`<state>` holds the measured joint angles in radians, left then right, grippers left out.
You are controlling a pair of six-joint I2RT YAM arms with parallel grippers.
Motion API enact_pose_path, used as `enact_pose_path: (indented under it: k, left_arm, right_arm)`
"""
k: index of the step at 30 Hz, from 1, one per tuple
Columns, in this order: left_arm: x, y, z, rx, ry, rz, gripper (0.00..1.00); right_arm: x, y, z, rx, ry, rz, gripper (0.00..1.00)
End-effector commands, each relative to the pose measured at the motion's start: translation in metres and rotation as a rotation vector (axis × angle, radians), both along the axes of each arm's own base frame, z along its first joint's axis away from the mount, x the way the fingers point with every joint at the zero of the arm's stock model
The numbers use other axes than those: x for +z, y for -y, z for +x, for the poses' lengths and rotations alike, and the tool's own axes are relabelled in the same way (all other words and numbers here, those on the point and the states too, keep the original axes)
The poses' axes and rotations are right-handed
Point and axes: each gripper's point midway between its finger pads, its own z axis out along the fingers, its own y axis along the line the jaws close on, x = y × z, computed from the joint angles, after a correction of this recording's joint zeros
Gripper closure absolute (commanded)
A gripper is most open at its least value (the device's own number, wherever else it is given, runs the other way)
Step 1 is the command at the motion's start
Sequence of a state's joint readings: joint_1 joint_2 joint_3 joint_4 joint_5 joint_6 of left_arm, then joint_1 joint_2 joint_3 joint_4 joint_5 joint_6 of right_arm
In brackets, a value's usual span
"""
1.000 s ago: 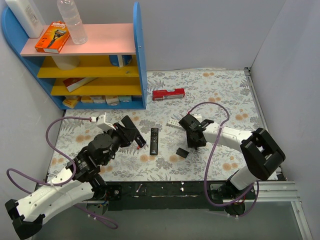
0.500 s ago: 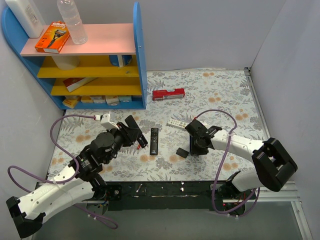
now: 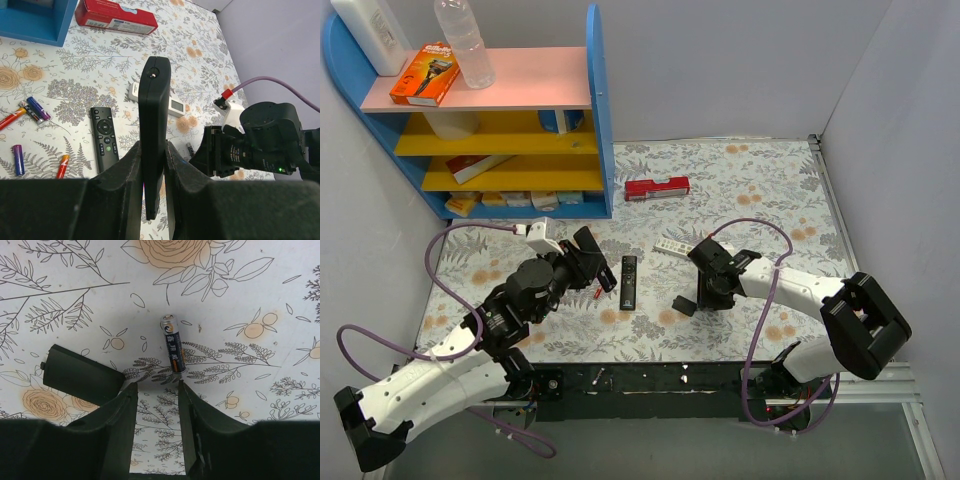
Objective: Load the batteries into the remote control
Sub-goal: Adjust the battery at the center of the board.
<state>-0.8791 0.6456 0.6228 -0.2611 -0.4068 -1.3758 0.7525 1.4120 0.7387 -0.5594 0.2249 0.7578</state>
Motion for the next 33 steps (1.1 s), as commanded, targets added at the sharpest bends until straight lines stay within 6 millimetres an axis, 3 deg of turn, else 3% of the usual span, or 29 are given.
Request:
enact_pose_path:
  k: [1, 13, 26, 33]
  left_arm:
    - [0.023, -0.003, 0.002, 0.011, 0.053, -0.032, 1.00]
    - [0.026, -0.009, 0.000, 0.024, 0.061, -0.031, 1.00]
    - [0.026, -0.007, 0.001, 0.019, 0.061, -0.026, 1.00]
    - [0.027, -0.009, 0.001, 0.022, 0.062, -0.021, 1.00]
  right_arm:
    - [-0.011, 0.025, -0.010, -0.026, -0.051, -0.088, 0.54]
    - [-0.015, 0.022, 0.001, -0.014, -0.048, -0.076, 0.54]
    - [-0.005, -0.033, 0.018, 0.075, -0.036, 0.145, 0.57]
    - [0.002, -0.057, 0.038, 0.092, -0.004, 0.207, 0.57]
